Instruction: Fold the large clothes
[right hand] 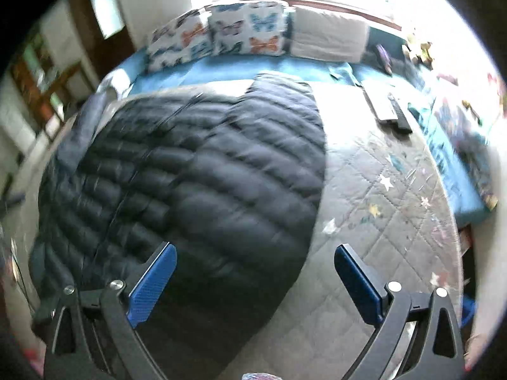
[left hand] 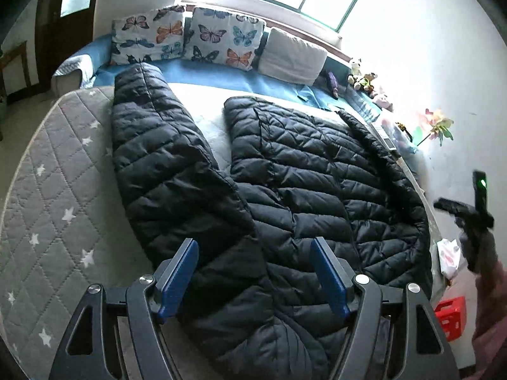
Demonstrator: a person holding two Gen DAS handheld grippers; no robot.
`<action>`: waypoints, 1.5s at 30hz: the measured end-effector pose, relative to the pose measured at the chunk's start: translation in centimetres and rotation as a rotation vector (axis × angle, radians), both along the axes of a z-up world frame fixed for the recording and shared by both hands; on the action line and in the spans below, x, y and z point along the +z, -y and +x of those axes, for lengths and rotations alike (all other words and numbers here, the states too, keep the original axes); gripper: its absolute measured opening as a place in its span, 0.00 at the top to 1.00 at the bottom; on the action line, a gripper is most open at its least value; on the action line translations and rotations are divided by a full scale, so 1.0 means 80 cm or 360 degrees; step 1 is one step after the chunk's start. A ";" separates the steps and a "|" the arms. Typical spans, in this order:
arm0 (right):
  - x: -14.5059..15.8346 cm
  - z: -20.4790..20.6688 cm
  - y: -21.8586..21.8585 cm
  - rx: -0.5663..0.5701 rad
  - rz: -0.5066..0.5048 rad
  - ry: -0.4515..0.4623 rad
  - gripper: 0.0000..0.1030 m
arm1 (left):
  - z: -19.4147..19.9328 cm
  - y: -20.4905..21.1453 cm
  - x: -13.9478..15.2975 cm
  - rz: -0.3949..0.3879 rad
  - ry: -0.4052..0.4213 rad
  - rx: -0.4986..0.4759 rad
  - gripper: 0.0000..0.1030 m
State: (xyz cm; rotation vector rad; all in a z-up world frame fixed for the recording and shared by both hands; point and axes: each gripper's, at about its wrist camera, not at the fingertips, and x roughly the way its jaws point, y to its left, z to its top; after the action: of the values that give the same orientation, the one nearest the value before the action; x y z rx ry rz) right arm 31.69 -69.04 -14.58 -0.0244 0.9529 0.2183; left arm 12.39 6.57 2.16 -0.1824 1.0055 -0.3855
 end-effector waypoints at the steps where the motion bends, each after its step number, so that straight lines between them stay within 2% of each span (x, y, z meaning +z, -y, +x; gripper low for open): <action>1: -0.007 0.015 0.014 -0.0049 0.0058 -0.0010 0.00 | 0.002 0.001 -0.005 0.0007 -0.0005 -0.0003 0.25; 6: -0.042 0.066 0.076 -0.0204 0.0377 -0.0065 0.04 | 0.001 0.012 -0.024 0.0026 -0.0030 0.0030 0.25; 10: -0.069 0.103 0.100 -0.0245 0.0632 -0.0129 0.05 | 0.005 0.000 -0.032 0.0000 -0.0051 0.0116 0.25; 14: -0.088 0.130 0.106 -0.0239 0.0814 -0.0133 0.08 | 0.010 -0.011 -0.039 -0.0001 -0.0094 0.0194 0.25; 16: -0.098 0.145 0.110 -0.0233 0.0967 -0.0139 0.14 | 0.014 -0.013 -0.045 0.0013 -0.0120 0.0220 0.25; 19: -0.107 0.160 0.109 -0.0218 0.1145 -0.0149 0.32 | 0.019 -0.013 -0.053 0.0033 -0.0147 0.0240 0.25; 20: -0.105 0.162 0.106 -0.0219 0.1163 -0.0137 0.41 | 0.020 -0.011 -0.055 0.0034 -0.0152 0.0243 0.25; 21: -0.101 0.161 0.105 -0.0214 0.1163 -0.0115 0.51 | 0.022 -0.008 -0.056 0.0039 -0.0157 0.0241 0.25; 22: -0.096 0.160 0.104 -0.0202 0.1162 -0.0095 0.55 | 0.024 -0.008 -0.058 0.0042 -0.0156 0.0238 0.25; 24: -0.077 0.150 0.102 -0.0224 0.1097 -0.0033 0.79 | 0.027 -0.003 -0.059 0.0046 -0.0152 0.0230 0.25; 25: -0.069 0.143 0.105 -0.0234 0.1072 0.0002 0.83 | 0.029 0.000 -0.060 0.0038 -0.0151 0.0227 0.25; 29: -0.021 0.098 0.126 -0.0315 0.0937 0.0217 0.87 | 0.035 0.007 -0.061 0.0006 -0.0145 0.0209 0.25; 33: 0.019 0.019 0.159 -0.0468 0.0726 0.0446 0.88 | 0.035 0.010 -0.058 0.0004 -0.0113 0.0174 0.25; 36: 0.021 -0.040 0.188 -0.0616 0.0651 0.0558 0.88 | 0.033 0.010 -0.055 -0.0008 -0.0087 0.0154 0.25; 38: 0.002 -0.050 0.204 -0.0756 0.0551 0.0472 0.87 | 0.036 0.008 -0.054 -0.0031 -0.0089 0.0150 0.25; 40: -0.027 -0.042 0.219 -0.0794 0.0506 0.0275 0.86 | 0.044 0.008 -0.051 -0.0068 -0.0124 0.0154 0.25; 42: -0.039 -0.039 0.228 -0.0848 0.0455 0.0146 0.86 | 0.054 0.012 -0.045 -0.0102 -0.0150 0.0127 0.25; 45: -0.021 -0.047 0.225 -0.0855 0.0381 0.0150 0.84 | 0.068 0.024 -0.027 -0.0086 -0.0118 0.0077 0.25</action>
State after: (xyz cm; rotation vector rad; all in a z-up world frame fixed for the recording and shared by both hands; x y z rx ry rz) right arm 27.93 -87.06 -16.24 0.4340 0.8030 -0.1658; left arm 17.80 4.67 -0.04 -0.2708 1.0622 -0.3640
